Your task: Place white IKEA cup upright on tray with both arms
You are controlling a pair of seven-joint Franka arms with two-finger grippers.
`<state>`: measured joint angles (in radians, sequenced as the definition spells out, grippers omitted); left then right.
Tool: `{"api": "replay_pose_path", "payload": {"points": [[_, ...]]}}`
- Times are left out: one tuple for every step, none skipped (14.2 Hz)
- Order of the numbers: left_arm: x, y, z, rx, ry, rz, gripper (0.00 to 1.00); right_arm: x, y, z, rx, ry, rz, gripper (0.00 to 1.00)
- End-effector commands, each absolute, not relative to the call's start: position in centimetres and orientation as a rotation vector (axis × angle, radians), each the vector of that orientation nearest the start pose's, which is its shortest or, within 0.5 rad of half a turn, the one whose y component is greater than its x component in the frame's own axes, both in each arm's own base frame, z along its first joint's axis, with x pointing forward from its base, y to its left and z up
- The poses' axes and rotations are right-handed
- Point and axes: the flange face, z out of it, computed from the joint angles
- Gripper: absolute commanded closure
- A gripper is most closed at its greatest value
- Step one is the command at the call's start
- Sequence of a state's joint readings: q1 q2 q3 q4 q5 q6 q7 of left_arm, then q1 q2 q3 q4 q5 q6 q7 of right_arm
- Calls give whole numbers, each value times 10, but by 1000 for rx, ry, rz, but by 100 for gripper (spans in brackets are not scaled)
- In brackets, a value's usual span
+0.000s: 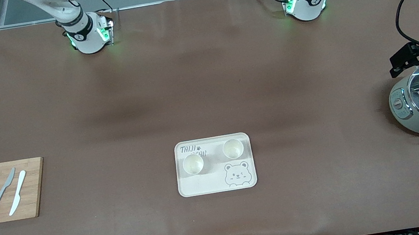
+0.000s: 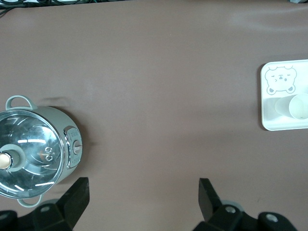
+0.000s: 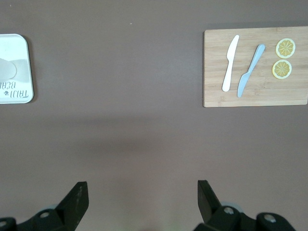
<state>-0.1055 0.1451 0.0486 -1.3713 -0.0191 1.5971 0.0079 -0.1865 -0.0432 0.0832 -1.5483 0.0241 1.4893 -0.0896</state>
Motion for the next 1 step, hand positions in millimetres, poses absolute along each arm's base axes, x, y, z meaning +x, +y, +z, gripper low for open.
{"api": "replay_pose_path", "payload": {"points": [[598, -42, 640, -3132, 87, -128, 0, 532, -51, 659, -3133, 6, 23, 0]]}}
